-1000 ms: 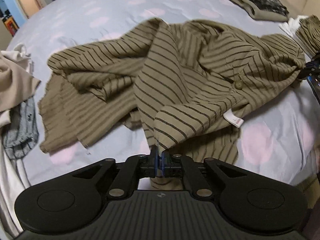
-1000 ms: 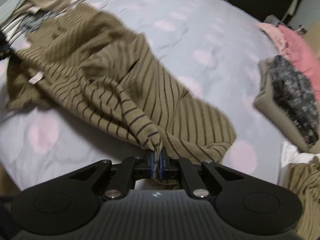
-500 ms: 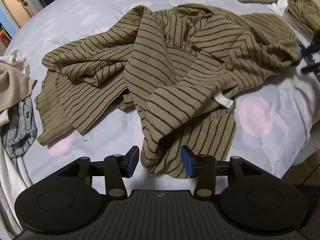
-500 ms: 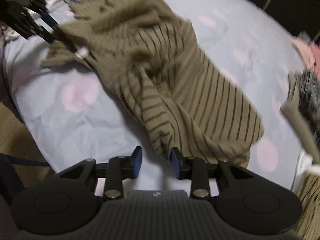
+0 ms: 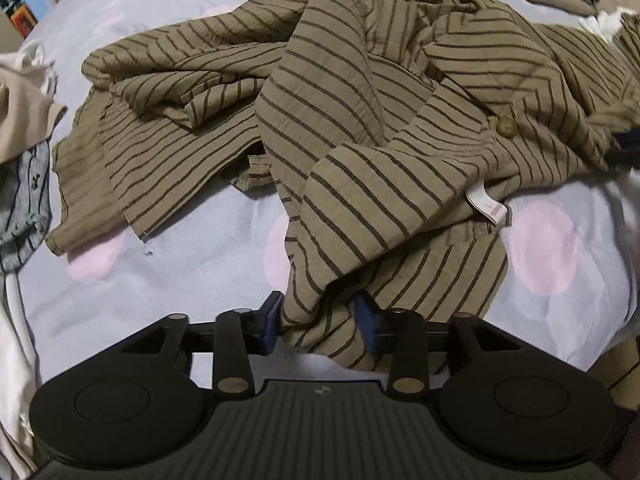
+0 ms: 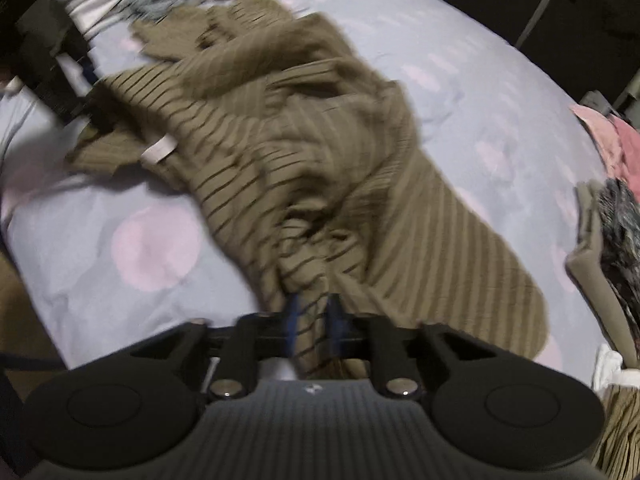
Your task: Fold clothes
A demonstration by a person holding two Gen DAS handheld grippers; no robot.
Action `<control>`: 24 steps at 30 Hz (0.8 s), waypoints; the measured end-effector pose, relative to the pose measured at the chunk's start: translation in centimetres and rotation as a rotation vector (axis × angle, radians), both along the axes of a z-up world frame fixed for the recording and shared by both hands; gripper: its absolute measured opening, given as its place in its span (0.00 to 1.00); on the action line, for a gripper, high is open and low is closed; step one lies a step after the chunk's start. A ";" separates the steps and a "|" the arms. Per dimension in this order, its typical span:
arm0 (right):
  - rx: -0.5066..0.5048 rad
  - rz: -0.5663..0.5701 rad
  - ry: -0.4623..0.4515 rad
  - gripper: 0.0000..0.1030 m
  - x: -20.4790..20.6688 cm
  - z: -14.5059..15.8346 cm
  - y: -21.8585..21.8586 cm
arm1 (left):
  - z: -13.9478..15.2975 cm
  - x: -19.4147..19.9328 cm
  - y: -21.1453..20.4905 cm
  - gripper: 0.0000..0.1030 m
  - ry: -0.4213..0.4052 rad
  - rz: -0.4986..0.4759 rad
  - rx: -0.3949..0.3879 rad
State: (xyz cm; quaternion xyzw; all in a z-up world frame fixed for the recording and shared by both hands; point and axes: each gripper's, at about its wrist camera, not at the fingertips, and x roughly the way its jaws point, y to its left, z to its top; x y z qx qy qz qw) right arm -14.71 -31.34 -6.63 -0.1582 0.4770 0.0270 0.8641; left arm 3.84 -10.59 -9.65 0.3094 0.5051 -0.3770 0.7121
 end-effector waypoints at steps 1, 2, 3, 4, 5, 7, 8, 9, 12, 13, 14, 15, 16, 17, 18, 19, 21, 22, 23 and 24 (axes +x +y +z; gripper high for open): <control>-0.018 0.016 -0.002 0.09 -0.2 -0.1 0.6 | 0.1 0.1 0.0 0.20 0.000 0.003 -0.003; -0.040 0.026 -0.011 0.04 -0.4 -0.2 1.0 | 0.3 0.1 0.0 0.12 -0.001 0.007 -0.008; -0.059 0.024 -0.022 0.04 -0.6 -0.1 1.1 | 0.7 0.2 0.0 0.08 -0.014 0.013 -0.018; -0.078 0.017 -0.036 0.03 -0.7 0.0 1.2 | 1.2 0.2 0.0 0.06 -0.036 0.019 -0.031; -0.100 0.000 -0.054 0.02 -0.8 0.2 1.0 | 1.7 0.3 0.0 0.05 -0.058 0.025 -0.045; -0.142 -0.051 -0.101 0.02 -1.0 0.9 0.1 | 3.3 0.7 0.1 0.04 -0.103 0.051 -0.094; -0.161 -0.077 -0.125 0.02 -1.1 1.4 -0.4 | 4.2 1.0 0.3 0.03 -0.118 0.070 -0.126; -0.171 -0.104 -0.150 0.02 -1.2 2.0 -1.0 | 5.3 1.3 0.4 0.03 -0.133 0.088 -0.158; -0.171 -0.166 -0.216 0.02 -1.1 4.4 -2.9 | 8.3 1.8 0.2 0.03 -0.186 0.104 -0.236; -0.171 -0.178 -0.234 0.02 -1.0 5.2 -3.4 | 9.4 1.8 0.1 0.03 -0.208 0.102 -0.261; -0.175 -0.193 -0.254 0.02 -0.9 6.1 -4.0 | 10.6 1.7 -0.1 0.03 -0.230 0.100 -0.291; -0.183 -0.208 -0.276 0.02 -0.9 7.2 -4.4 | 11.8 1.6 -0.3 0.03 -0.250 0.097 -0.321; -0.188 -0.219 -0.298 0.02 -0.9 8.4 -4.8 | 13.0 1.5 -0.5 0.03 -0.269 0.094 -0.351; -0.186 -0.233 -0.322 0.01 -0.9 9.7 -5.3 | 14.3 1.4 -0.6 0.03 -0.289 0.087 -0.379; -0.180 -0.246 -0.348 0.01 -1.0 11.0 -5.8 | 15.6 1.3 -0.6 0.03 -0.311 0.077 -0.408; -0.177 -0.257 -0.375 0.01 -1.2 12.4 -6.2 | 16.9 1.1 -0.7 0.03 -0.333 0.067 -0.436; -0.173 -0.279 -0.430 0.00 -1.5 15.3 -6.9 | 19.6 0.7 -0.7 0.02 -0.376 0.045 -0.492; -0.184 -0.290 -0.462 0.00 -1.7 16.5 -7.2 | 20.8 0.6 -0.8 0.02 -0.398 0.033 -0.515; -0.203 -0.303 -0.496 0.00 -1.9 17.6 -7.4 | 21.9 0.4 -0.8 0.02 -0.420 0.019 -0.533; -0.222 -0.316 -0.531 0.00 -2.0 18.8 -7.6 | 22.8 0.2 -0.9 0.02 -0.435 0.005 -0.549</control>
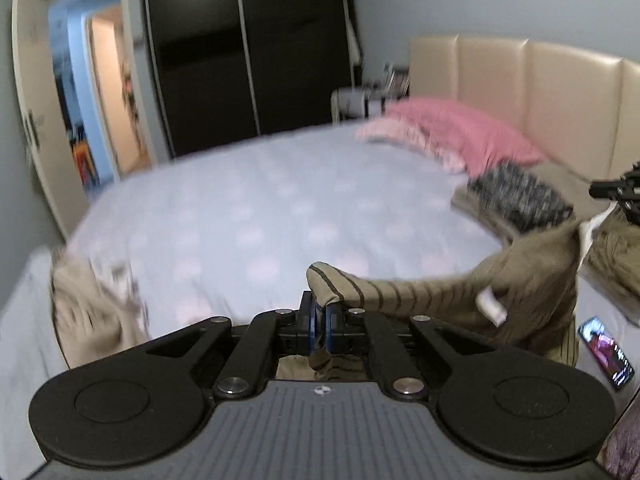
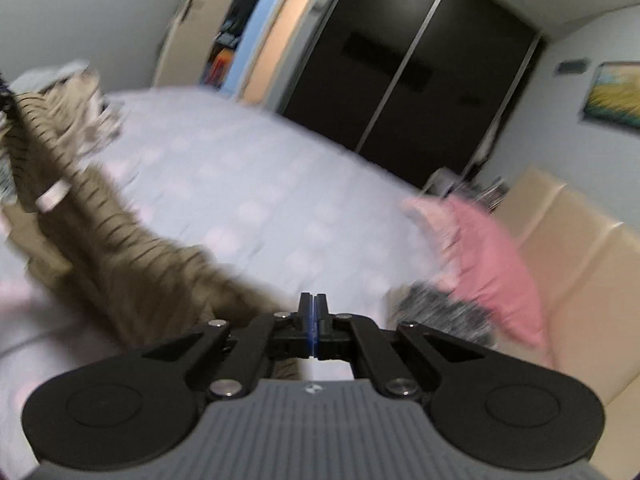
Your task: Fold clothes
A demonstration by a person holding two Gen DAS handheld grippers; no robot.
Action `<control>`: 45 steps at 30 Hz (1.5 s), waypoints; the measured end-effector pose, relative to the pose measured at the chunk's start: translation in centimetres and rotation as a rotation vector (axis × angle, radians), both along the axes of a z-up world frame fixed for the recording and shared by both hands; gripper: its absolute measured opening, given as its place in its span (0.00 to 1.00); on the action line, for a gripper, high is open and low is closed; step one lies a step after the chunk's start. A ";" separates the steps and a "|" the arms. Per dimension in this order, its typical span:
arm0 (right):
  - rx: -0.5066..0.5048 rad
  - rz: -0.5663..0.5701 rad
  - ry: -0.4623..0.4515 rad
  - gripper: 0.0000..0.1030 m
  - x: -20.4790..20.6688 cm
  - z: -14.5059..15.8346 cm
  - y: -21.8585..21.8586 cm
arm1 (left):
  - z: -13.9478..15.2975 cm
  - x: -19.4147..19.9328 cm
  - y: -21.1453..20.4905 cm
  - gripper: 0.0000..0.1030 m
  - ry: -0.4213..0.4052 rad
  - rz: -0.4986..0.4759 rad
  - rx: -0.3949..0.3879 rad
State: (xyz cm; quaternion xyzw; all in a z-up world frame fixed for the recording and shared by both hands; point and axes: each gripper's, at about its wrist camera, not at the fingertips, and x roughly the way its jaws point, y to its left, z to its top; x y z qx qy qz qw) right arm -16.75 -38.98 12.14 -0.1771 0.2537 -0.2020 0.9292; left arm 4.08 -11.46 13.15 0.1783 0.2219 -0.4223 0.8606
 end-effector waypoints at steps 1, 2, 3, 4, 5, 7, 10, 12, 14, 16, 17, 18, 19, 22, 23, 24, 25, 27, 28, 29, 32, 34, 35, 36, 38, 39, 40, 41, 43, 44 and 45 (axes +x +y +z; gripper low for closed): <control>-0.015 -0.014 -0.030 0.00 -0.2 1.0 -0.3 | 0.6 0.0 -0.2 0.02 -0.009 -0.015 -0.005; -0.014 -0.029 -0.056 0.00 -0.4 1.7 -0.7 | 1.0 0.0 -0.4 0.02 -0.014 -0.029 -0.005; 0.001 -0.043 -0.072 0.00 -0.4 2.2 -1.4 | 0.9 0.0 -0.8 0.02 -0.016 -0.039 0.003; 0.025 -0.053 -0.077 0.00 -0.4 2.4 -2.0 | 0.4 0.1 -1.3 0.02 -0.015 -0.043 0.020; 0.057 -0.055 -0.069 0.00 -0.2 2.2 -2.6 | -0.2 0.2 -1.9 0.02 -0.014 -0.047 0.038; 0.121 -0.043 -0.046 0.00 0.3 0.9 -3.2 | -1.2 0.3 -3.0 0.03 -0.013 -0.054 0.072; 0.208 0.000 0.009 0.01 0.9 -2.0 -3.5 | -3.9 0.8 -3.5 0.03 0.019 -0.032 0.108; 0.252 0.032 0.051 0.02 1.3 -4.3 -3.3 | -5.5 1.6 -3.1 0.03 0.054 -0.003 0.121; 0.295 0.067 0.090 0.05 1.4 -6.1 -2.9 | -7.0 2.6 -2.5 0.03 0.093 0.026 0.136; 0.337 0.104 0.128 0.07 1.4 -7.8 -2.4 | -8.3 3.6 -1.9 0.03 0.127 0.057 0.155; 0.349 0.124 0.146 0.09 1.5 -8.5 -2.1 | -8.9 4.1 -1.6 0.03 0.142 0.073 0.166; 0.355 0.146 0.164 0.11 1.5 -9.1 -1.6 | -9.4 4.5 -1.4 0.03 0.156 0.087 0.175; 0.360 0.169 0.181 0.14 1.5 -9.7 -1.1 | -9.8 4.7 -1.3 0.03 0.165 0.096 0.184; 0.389 0.233 0.236 0.29 1.9 -11.5 0.4 | -10.7 5.0 -0.7 0.03 0.177 0.109 0.212; 0.397 0.255 0.256 0.31 2.1 -12.0 0.8 | -11.0 5.1 -0.6 0.03 0.181 0.113 0.222; 0.403 0.279 0.277 0.32 2.3 -12.6 1.1 | -11.3 5.1 -0.5 0.03 0.183 0.116 0.234; 0.403 0.302 0.297 0.35 2.4 -13.1 1.5 | -11.6 5.2 -0.4 0.03 0.187 0.120 0.243; 0.391 0.335 0.336 0.39 2.6 -14.2 2.5 | -12.0 5.3 -0.1 0.03 0.200 0.129 0.253; 0.385 0.340 0.352 0.39 2.7 -14.7 2.8 | -12.2 5.4 -0.1 0.03 0.206 0.132 0.256; 0.383 0.342 0.371 0.39 3.0 -15.2 2.9 | -12.3 5.4 0.0 0.03 0.211 0.137 0.258; 0.369 0.338 0.434 0.37 4.1 -17.1 3.0 | -12.6 5.6 0.5 0.03 0.219 0.150 0.263; 0.351 0.327 0.468 0.34 4.5 -18.3 3.2 | -12.6 5.6 0.5 0.03 0.221 0.155 0.262; 0.344 0.313 0.477 0.18 4.6 -18.7 3.1 | -12.6 5.6 0.5 0.03 0.221 0.157 0.262; 0.337 0.299 0.486 0.07 4.8 -19.0 3.0 | -12.5 5.6 0.6 0.03 0.219 0.160 0.262; 0.329 0.263 0.480 0.02 5.1 -18.9 2.6 | -12.5 5.6 0.7 0.03 0.214 0.166 0.261; 0.321 0.240 0.463 0.02 5.1 -18.5 2.2 | -12.4 5.5 0.8 0.03 0.212 0.171 0.257; 0.310 0.213 0.436 0.02 5.0 -17.8 1.9 | -12.3 5.5 1.0 0.03 0.208 0.177 0.251; 0.299 0.187 0.410 0.01 4.9 -17.2 1.5 | -12.1 5.5 1.1 0.03 0.206 0.183 0.243; 0.279 0.133 0.348 0.01 4.6 -15.7 0.6 | -11.7 5.5 1.4 0.03 0.204 0.195 0.221; 0.274 0.105 0.305 0.01 4.3 -14.6 0.1 | -11.4 5.5 1.5 0.03 0.202 0.199 0.206; 0.262 0.076 0.260 0.01 4.1 -13.5 -0.4 | -10.9 5.5 1.6 0.03 0.199 0.205 0.187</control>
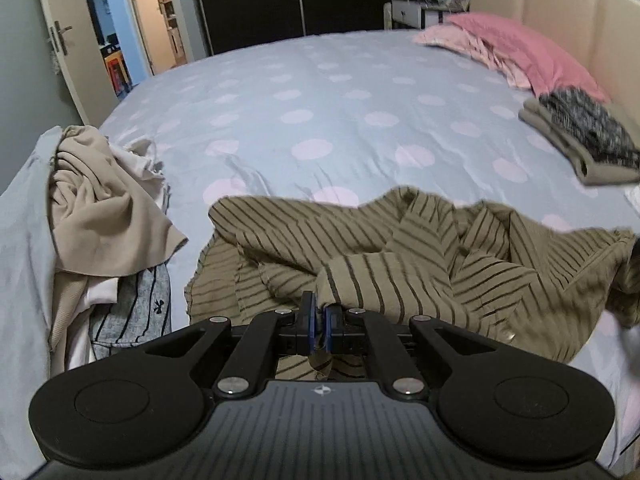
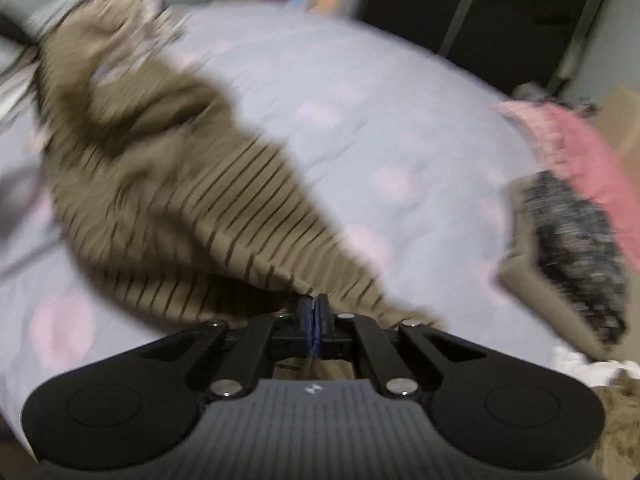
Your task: Fold clothes
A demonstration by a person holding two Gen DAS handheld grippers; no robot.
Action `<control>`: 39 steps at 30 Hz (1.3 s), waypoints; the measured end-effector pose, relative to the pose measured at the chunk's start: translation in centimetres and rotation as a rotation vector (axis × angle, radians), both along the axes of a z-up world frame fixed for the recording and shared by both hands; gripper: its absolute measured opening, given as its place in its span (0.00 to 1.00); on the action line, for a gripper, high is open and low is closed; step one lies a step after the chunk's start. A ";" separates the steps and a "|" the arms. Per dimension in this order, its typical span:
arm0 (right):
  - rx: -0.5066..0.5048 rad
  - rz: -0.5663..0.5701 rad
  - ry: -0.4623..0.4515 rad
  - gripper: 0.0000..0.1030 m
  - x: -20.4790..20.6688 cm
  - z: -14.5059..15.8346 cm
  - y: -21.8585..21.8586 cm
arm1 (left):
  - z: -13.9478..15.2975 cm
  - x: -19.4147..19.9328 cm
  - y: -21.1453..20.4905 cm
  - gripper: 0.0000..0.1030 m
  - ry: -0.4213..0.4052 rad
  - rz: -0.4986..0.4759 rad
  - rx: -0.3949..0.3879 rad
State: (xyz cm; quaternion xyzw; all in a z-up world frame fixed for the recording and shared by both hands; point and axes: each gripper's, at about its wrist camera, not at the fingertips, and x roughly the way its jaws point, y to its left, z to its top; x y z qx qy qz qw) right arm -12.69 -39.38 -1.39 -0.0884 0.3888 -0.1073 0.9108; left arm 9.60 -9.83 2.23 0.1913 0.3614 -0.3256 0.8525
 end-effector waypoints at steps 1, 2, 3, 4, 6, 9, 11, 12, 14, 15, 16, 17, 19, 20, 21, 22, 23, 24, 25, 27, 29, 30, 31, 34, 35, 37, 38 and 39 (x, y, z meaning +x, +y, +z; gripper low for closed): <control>-0.020 -0.032 -0.043 0.01 -0.3 1.2 -0.4 | 0.5 0.0 0.1 0.03 -0.003 0.006 -0.019; -0.039 -0.064 -0.086 0.01 -0.6 2.4 -0.9 | 1.1 0.0 0.2 0.03 -0.001 0.007 -0.040; -0.052 -0.094 -0.125 0.01 -1.0 3.6 -1.3 | 1.8 -0.1 0.1 0.03 0.009 0.001 -0.065; -0.062 -0.123 -0.157 0.01 -1.4 4.7 -1.8 | 2.4 -0.1 -0.1 0.03 0.023 -0.009 -0.091; -0.085 -0.179 -0.209 0.01 -2.1 6.6 -2.7 | 3.6 -0.4 -0.9 0.03 0.046 -0.037 -0.134; -0.127 -0.266 -0.238 0.01 -2.6 8.3 -4.5 | 5.0 -1.1 -2.9 0.03 0.082 -0.092 -0.187; -0.142 -0.334 -0.238 0.01 -2.7 8.8 -5.9 | 5.5 -1.8 -5.0 0.03 0.114 -0.140 -0.213; -0.149 -0.369 -0.232 0.01 -2.8 9.0 -6.7 | 5.6 -2.2 -6.3 0.03 0.126 -0.171 -0.217; -0.160 -0.422 -0.210 0.01 -2.8 8.9 -8.4 | 5.7 -3.2 -8.8 0.03 0.144 -0.231 -0.219; -0.167 -0.443 -0.194 0.01 -2.8 8.8 -9.3 | 5.5 -3.9 -10.1 0.03 0.143 -0.260 -0.207; -0.176 -0.460 -0.175 0.01 -2.8 8.5 -10.1 | 5.3 -4.5 -11.5 0.03 0.142 -0.281 -0.195; -0.185 -0.474 -0.156 0.01 -2.8 8.3 -10.8 | 5.0 -5.1 -12.7 0.03 0.142 -0.299 -0.184; -0.198 -0.495 -0.117 0.01 -3.0 7.5 -12.3 | 4.0 -5.9 -15.1 0.03 0.153 -0.335 -0.161; -0.204 -0.502 -0.100 0.01 -3.0 7.0 -12.9 | 3.5 -6.2 -16.1 0.03 0.164 -0.348 -0.155; -0.210 -0.510 -0.082 0.01 -3.1 6.5 -13.6 | 2.8 -6.5 -17.1 0.03 0.177 -0.359 -0.148; -0.211 -0.516 -0.066 0.01 -3.0 5.9 -14.1 | 2.1 -6.7 -18.0 0.03 0.191 -0.367 -0.141; -0.209 -0.522 -0.052 0.01 -3.0 5.2 -14.6 | 1.5 -6.9 -18.8 0.03 0.203 -0.375 -0.133; -0.201 -0.525 -0.040 0.01 -2.8 4.5 -15.0 | 0.9 -7.0 -19.5 0.04 0.212 -0.383 -0.124; -0.190 -0.527 -0.030 0.01 -2.7 3.8 -15.4 | 0.3 -7.1 -20.1 0.04 0.222 -0.390 -0.115; -0.177 -0.527 -0.010 0.01 -2.2 2.8 -15.8 | -0.9 -7.3 -21.4 0.04 0.242 -0.406 -0.097; -0.178 -0.518 0.002 0.01 -1.7 2.0 -15.9 | -1.7 -7.4 -22.0 0.07 0.262 -0.424 -0.087; -0.180 -0.515 0.005 0.01 -1.6 1.7 -15.8 | -2.1 -7.4 -22.3 0.11 0.268 -0.430 -0.084; -0.179 -0.513 0.006 0.01 -1.4 1.5 -15.8 | -2.4 -7.3 -22.5 0.13 0.273 -0.435 -0.082; -0.167 -0.519 0.010 0.01 -1.0 1.1 -16.0 | -3.4 -7.0 -23.2 0.22 0.291 -0.450 -0.078; -0.159 -0.523 0.013 0.01 -0.9 0.9 -16.1 | -3.5 -6.8 -23.1 0.25 0.295 -0.452 -0.077; -0.148 -0.530 0.020 0.02 -0.6 0.5 -16.4 | -3.4 -6.2 -22.8 0.32 0.288 -0.455 -0.082; -0.146 -0.530 0.025 0.02 -0.5 0.4 -16.4 | -3.3 -5.8 -22.5 0.39 0.281 -0.456 -0.086; -0.145 -0.530 0.030 0.02 -0.4 0.2 -16.5 | -3.2 -5.4 -22.2 0.41 0.275 -0.456 -0.090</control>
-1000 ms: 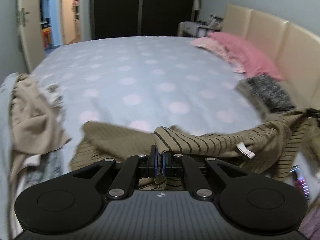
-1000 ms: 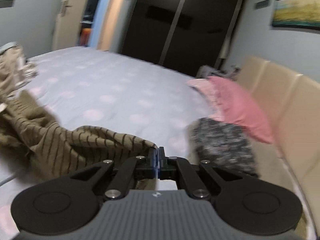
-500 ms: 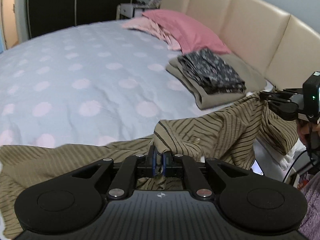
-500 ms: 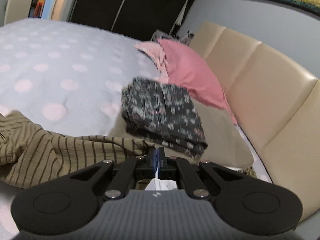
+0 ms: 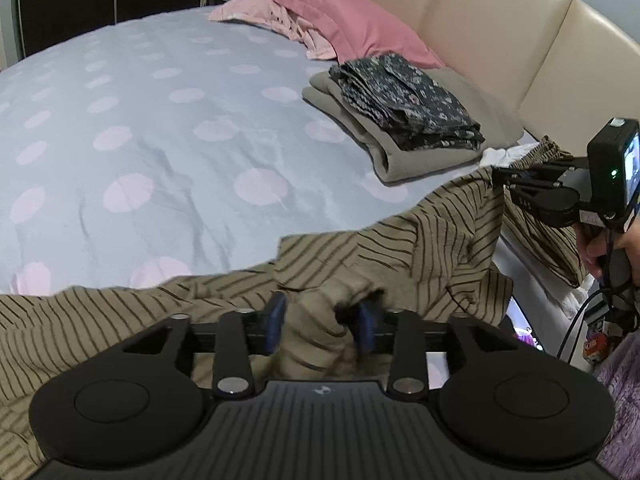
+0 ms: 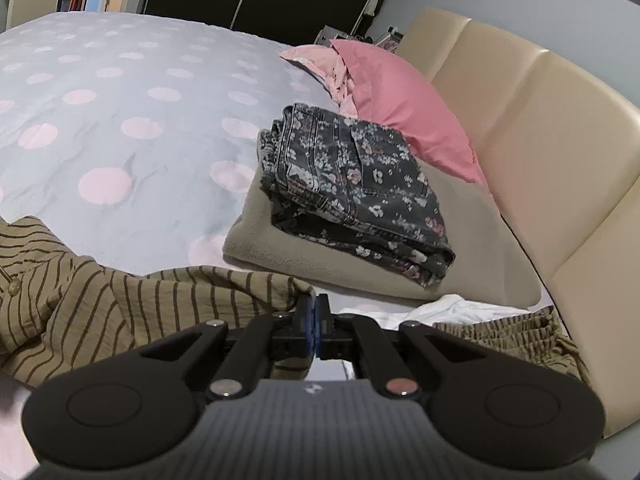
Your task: Fold clothes
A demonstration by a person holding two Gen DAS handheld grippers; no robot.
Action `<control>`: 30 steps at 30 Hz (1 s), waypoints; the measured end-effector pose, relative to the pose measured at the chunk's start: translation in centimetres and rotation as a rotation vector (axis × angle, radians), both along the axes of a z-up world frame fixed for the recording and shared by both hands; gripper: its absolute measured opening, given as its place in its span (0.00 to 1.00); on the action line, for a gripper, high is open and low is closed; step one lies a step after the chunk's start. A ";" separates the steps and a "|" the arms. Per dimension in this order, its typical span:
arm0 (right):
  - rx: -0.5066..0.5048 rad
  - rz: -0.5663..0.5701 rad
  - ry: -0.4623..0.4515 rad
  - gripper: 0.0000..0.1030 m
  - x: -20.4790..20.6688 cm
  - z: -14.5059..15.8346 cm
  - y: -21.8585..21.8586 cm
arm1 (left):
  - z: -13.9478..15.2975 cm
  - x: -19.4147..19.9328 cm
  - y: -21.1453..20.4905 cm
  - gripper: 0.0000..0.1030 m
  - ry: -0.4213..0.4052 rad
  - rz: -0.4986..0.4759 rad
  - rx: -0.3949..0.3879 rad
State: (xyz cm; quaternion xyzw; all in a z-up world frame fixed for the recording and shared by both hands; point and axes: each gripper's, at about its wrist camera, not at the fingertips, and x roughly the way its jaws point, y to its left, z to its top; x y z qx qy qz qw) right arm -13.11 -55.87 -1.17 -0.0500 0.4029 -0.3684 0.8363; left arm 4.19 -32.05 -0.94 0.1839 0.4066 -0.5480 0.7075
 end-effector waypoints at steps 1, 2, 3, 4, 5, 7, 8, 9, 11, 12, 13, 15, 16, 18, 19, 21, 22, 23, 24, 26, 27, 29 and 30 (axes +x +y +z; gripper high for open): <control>0.002 -0.001 0.004 0.02 0.1 -0.2 -0.1 | 0.1 0.4 0.3 0.41 -0.005 0.000 -0.003; 0.005 -0.001 0.007 0.02 0.2 -0.3 -0.1 | 0.3 0.8 0.7 0.42 -0.009 0.000 -0.004; 0.008 0.000 0.010 0.02 0.2 -0.4 -0.2 | 0.4 1.2 1.1 0.42 -0.014 -0.002 -0.007; 0.010 0.000 0.013 0.02 0.3 -0.6 -0.2 | 0.6 1.5 1.7 0.42 -0.020 -0.008 -0.012; 0.012 0.000 0.015 0.02 0.3 -0.7 -0.2 | 0.7 1.8 2.2 0.43 -0.028 -0.013 -0.014; 0.015 0.000 0.014 0.02 0.4 -0.7 -0.2 | 0.9 2.2 3.3 0.45 -0.050 -0.018 -0.011; 0.016 0.000 0.014 0.02 0.4 -0.7 -0.2 | 0.9 2.4 4.0 0.45 -0.061 -0.021 -0.004; 0.017 0.000 0.014 0.02 0.4 -0.8 -0.2 | 0.8 2.5 4.6 0.45 -0.072 -0.025 0.005; 0.015 0.003 0.018 0.02 0.6 -0.8 -0.2 | 0.5 2.7 5.7 0.45 -0.097 -0.037 0.029; 0.015 0.004 0.019 0.02 0.6 -0.8 -0.1 | 0.2 2.6 6.2 0.45 -0.117 -0.045 0.043; 0.013 0.004 0.020 0.02 0.7 -0.9 -0.1 | -0.2 2.4 6.7 0.45 -0.135 -0.053 0.057; 0.010 0.005 0.020 0.02 0.7 -0.9 -0.1 | -1.1 1.8 7.2 0.45 -0.173 -0.079 0.086; 0.011 0.004 0.021 0.02 0.7 -1.0 -0.1 | -1.6 1.4 7.4 0.45 -0.192 -0.093 0.101; 0.011 0.001 0.023 0.02 0.7 -1.0 -0.2 | -2.6 0.6 7.8 0.45 -0.231 -0.121 0.131; 0.012 -0.001 0.024 0.02 0.7 -1.0 -0.2 | -3.1 0.2 7.8 0.46 -0.256 -0.135 0.145; 0.015 -0.006 0.024 0.02 0.6 -1.1 -0.2 | -4.1 -0.7 7.7 0.47 -0.318 -0.164 0.171; 0.015 -0.009 0.024 0.02 0.6 -1.1 -0.2 | -4.7 -1.0 7.6 0.47 -0.348 -0.173 0.183; 0.015 -0.011 0.024 0.02 0.5 -1.1 -0.2 | -5.2 -1.2 7.5 0.48 -0.376 -0.176 0.194; 0.016 -0.012 0.025 0.02 0.5 -1.1 -0.2 | -5.7 -1.4 7.3 0.48 -0.402 -0.178 0.205; 0.017 -0.013 0.027 0.02 0.4 -1.2 -0.3 | -6.7 -1.4 7.0 0.48 -0.429 -0.167 0.216; 0.017 -0.012 0.029 0.02 0.4 -1.3 -0.3 | -7.1 -1.4 6.9 0.47 -0.440 -0.161 0.220; 0.016 -0.011 0.031 0.02 0.4 -1.4 -0.3 | -7.7 -1.4 6.8 0.45 -0.449 -0.152 0.218; 0.016 -0.011 0.031 0.02 0.4 -1.4 -0.3 | -8.0 -1.4 6.8 0.41 -0.452 -0.144 0.219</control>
